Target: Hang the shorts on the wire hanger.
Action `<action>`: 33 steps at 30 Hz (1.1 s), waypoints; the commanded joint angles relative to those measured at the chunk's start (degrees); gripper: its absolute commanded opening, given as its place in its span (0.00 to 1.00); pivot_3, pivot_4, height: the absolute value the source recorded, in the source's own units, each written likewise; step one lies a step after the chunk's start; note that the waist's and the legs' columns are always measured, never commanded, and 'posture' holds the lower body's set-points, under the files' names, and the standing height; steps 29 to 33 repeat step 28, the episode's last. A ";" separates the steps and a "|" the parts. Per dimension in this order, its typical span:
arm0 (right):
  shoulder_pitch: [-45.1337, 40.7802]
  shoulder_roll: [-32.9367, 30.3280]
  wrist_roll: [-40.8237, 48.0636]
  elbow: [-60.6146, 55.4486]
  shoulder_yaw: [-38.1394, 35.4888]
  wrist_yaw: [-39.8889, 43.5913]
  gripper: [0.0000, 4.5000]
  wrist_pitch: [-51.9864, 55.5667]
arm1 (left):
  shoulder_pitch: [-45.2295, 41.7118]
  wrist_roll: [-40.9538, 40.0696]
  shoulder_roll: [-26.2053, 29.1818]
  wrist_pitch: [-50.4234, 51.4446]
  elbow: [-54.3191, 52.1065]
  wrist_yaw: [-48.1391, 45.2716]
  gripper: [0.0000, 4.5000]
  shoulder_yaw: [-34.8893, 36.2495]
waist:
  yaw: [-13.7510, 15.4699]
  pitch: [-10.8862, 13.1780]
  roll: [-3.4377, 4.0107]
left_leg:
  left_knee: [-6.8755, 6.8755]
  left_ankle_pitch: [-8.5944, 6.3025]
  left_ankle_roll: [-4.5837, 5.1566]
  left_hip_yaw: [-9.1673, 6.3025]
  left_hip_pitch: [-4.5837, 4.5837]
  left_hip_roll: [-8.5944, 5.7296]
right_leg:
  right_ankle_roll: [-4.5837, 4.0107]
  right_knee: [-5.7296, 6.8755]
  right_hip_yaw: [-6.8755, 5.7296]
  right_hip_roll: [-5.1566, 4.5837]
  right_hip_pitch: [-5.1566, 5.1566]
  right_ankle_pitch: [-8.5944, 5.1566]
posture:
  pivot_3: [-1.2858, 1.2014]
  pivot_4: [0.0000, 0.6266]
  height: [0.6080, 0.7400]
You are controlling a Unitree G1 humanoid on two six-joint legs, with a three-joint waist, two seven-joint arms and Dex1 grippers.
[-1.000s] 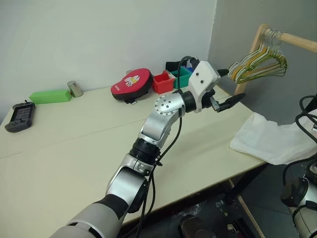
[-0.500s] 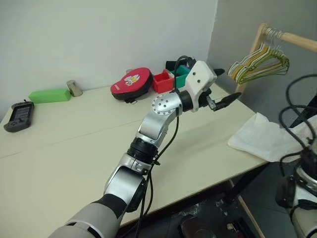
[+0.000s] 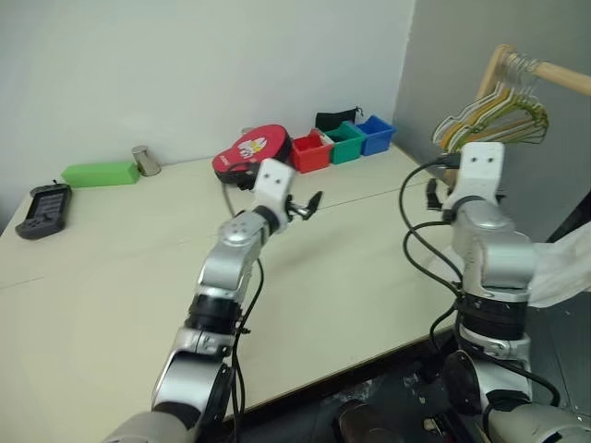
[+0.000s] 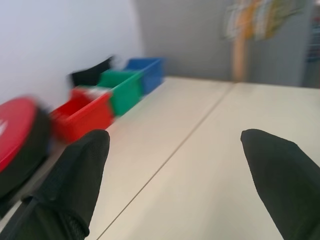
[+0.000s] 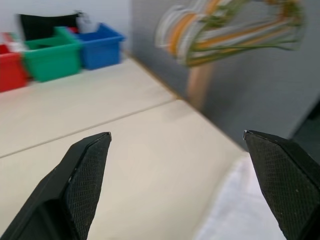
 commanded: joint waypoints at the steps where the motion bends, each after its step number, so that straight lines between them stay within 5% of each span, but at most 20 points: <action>1: -0.80 2.55 2.36 4.26 3.56 2.87 1.00 -7.40 | 6.27 0.83 1.70 3.90 -10.45 4.08 1.00 2.95 | 1.84 0.00 0.00 | 0.01 0.00 -0.01 -0.02 -0.01 -0.01 | -0.07 0.07 -0.03 -0.01 -0.01 0.04 | 0.48 0.02 1.00; 10: 7.29 3.40 3.27 4.34 6.73 5.34 1.00 -11.85 | 20.15 -0.68 0.15 11.58 -24.07 10.33 1.00 8.32 | 11.74 -0.12 -0.25 | 0.02 0.00 -0.05 -0.03 -0.15 -0.06 | -0.31 0.04 -0.07 -0.07 -0.19 0.18 | 0.53 0.02 1.00; 16: 9.35 3.01 3.35 4.68 6.47 5.03 1.00 -12.14 | 21.47 -0.80 -0.29 12.67 -25.47 11.67 1.00 8.38 | 15.93 -0.10 -0.29 | 0.07 -0.02 -0.14 0.06 -0.23 -0.08 | -0.37 0.25 -0.05 -0.07 -0.39 0.17 | 0.54 0.01 1.00; 33: 10.04 2.55 3.19 5.25 6.69 4.67 1.00 -13.22 | 21.76 -1.15 -0.22 11.73 -24.42 11.75 1.00 7.68 | 17.05 -0.11 -0.30 | 0.03 0.07 -0.25 0.23 -0.14 -0.08 | -0.74 0.29 -0.04 0.25 -0.43 0.14 | 0.53 0.00 1.00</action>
